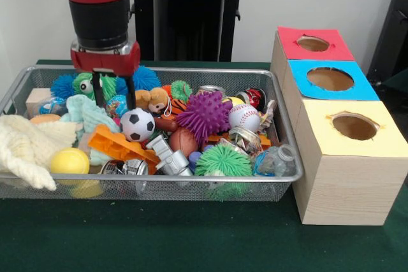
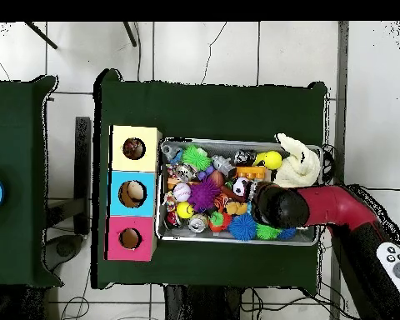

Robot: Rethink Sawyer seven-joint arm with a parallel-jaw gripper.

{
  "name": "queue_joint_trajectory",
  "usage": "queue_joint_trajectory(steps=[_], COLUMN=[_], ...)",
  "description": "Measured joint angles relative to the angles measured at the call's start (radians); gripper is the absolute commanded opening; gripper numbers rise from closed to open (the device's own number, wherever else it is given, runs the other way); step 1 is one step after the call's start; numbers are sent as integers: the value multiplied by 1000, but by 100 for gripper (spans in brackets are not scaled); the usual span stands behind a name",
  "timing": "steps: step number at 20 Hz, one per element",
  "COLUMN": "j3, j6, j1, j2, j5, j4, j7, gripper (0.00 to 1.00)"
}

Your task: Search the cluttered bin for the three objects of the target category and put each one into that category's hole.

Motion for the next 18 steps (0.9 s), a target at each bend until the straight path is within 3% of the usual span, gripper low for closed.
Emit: queue_joint_trajectory(steps=[6, 18], j3=[0, 0], j6=[0, 0], j1=[13, 12], j2=[39, 36], j5=[-19, -24], j4=[-31, -35], j7=[0, 0], gripper=[100, 100])
